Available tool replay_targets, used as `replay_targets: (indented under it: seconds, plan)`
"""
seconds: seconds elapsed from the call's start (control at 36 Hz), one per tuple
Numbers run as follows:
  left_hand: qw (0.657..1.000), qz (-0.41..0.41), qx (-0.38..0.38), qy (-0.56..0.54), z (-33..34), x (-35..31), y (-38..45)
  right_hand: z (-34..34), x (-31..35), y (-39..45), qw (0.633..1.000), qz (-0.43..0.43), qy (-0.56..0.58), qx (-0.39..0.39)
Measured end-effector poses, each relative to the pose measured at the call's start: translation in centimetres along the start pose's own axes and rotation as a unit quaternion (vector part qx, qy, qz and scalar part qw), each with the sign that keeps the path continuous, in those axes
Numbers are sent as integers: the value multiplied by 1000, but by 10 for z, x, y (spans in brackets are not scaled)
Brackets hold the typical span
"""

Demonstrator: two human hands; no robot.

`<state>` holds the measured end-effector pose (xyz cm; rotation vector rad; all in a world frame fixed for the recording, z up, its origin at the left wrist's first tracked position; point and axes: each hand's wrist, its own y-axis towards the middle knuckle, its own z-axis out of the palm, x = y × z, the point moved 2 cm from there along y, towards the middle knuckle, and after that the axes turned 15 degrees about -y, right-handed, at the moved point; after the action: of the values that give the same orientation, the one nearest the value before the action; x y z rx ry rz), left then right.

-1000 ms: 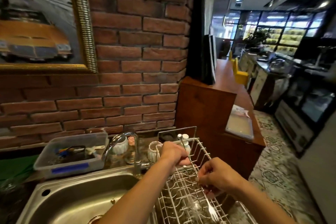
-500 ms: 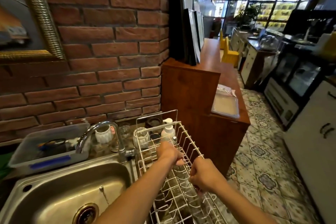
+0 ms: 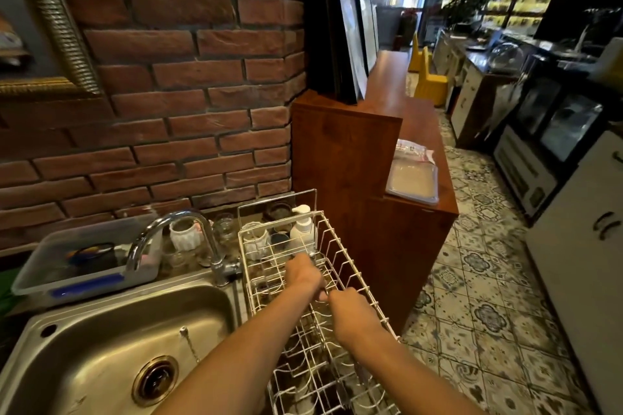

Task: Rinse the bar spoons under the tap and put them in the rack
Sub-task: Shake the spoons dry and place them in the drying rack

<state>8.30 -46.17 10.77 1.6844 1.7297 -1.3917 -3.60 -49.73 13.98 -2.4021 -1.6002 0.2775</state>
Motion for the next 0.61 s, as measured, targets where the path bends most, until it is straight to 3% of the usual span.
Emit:
replay_targets:
  seconds: [0.61]
  plan:
    - [998,17,3,67,2,-8,-5,11,-1,10,1000,-15,-22,3]
